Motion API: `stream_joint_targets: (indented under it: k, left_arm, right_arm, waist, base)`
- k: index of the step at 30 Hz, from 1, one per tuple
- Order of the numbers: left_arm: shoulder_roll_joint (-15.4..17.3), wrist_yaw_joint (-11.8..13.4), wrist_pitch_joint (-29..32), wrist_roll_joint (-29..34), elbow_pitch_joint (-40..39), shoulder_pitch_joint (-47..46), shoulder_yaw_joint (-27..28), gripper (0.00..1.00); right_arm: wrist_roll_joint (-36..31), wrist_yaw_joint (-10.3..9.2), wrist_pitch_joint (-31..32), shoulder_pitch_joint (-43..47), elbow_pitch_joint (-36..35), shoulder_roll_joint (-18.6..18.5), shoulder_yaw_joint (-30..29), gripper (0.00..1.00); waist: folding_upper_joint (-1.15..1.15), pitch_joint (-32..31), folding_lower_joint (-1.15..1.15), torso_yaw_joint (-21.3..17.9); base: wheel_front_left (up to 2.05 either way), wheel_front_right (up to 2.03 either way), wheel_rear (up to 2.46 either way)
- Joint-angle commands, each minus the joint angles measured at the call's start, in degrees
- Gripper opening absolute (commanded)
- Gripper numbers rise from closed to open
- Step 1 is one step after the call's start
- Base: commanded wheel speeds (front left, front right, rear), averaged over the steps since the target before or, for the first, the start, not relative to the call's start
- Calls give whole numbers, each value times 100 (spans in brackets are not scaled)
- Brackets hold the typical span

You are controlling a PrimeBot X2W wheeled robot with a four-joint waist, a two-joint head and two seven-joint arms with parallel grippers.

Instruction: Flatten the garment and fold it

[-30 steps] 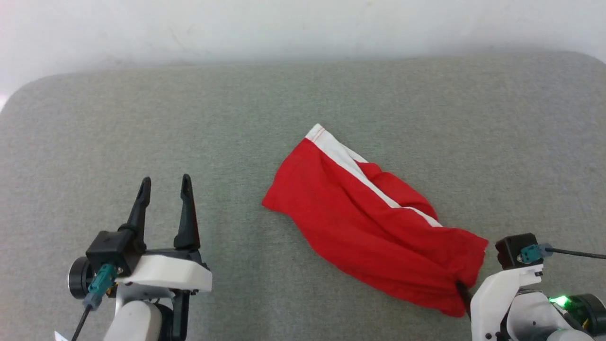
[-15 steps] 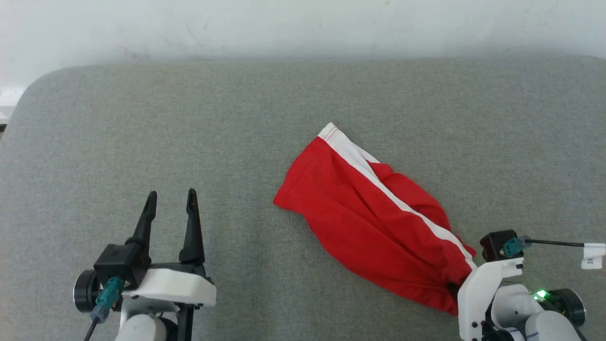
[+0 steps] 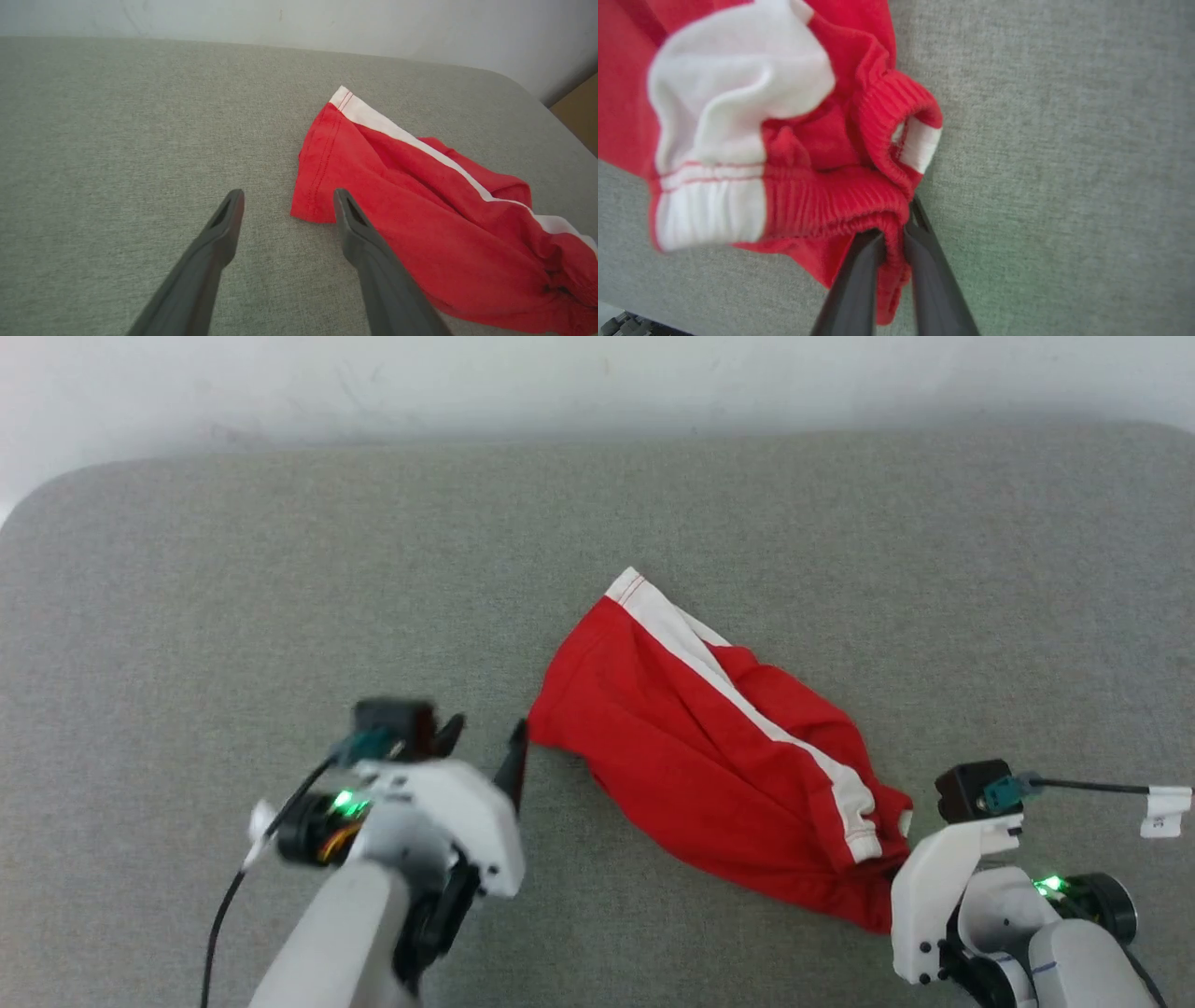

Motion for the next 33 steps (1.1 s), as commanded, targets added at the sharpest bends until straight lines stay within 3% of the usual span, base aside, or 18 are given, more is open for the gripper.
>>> stream_joint_targets:
  k: [1,5,9,20,21,22,27,33]
  left_arm:
    - [-28,-67,500,29,236,-405,-160,100]
    - [-29,-177,1530,242,836,-1151,-583,100]
    - [-114,-263,2016,403,1380,-1691,-853,100]
    - [-254,-393,2233,537,2725,-2246,-1130,100]
    - [-290,-433,2289,465,2833,-2230,-1123,95]
    - [-321,-468,2282,390,2904,-2220,-1096,0]
    - [-388,-591,2283,127,3162,-2170,-1001,0]
    - [-371,-547,1851,-288,3063,-2154,-553,0]
  right_arm:
    - [44,-13,-34,-144,4,-17,32,0]
    - [102,-13,-17,-233,-14,-32,148,0]
    - [166,-13,-7,-285,-30,-34,193,0]
    - [231,-13,-3,-341,12,-68,234,0]
    - [235,-13,-8,-339,18,-67,237,0]
    - [239,-13,-12,-339,24,-66,242,0]
    - [259,-13,-36,-335,48,-77,201,0]
    - [426,-13,56,-373,40,-284,305,0]
  waist:
    - [0,73,-1,-64]
    - [0,169,-1,-189]
    - [0,277,-1,-300]
    - [0,463,-1,-549]
    - [0,464,-1,-562]
    - [0,468,-1,-575]
    - [0,433,-1,-558]
    - [0,293,-1,-402]
  base:
    - [0,0,0]
    - [0,0,0]
    - [0,0,0]
    - [0,0,0]
    - [0,0,0]
    - [0,0,0]
    - [0,0,0]
    - [0,0,0]
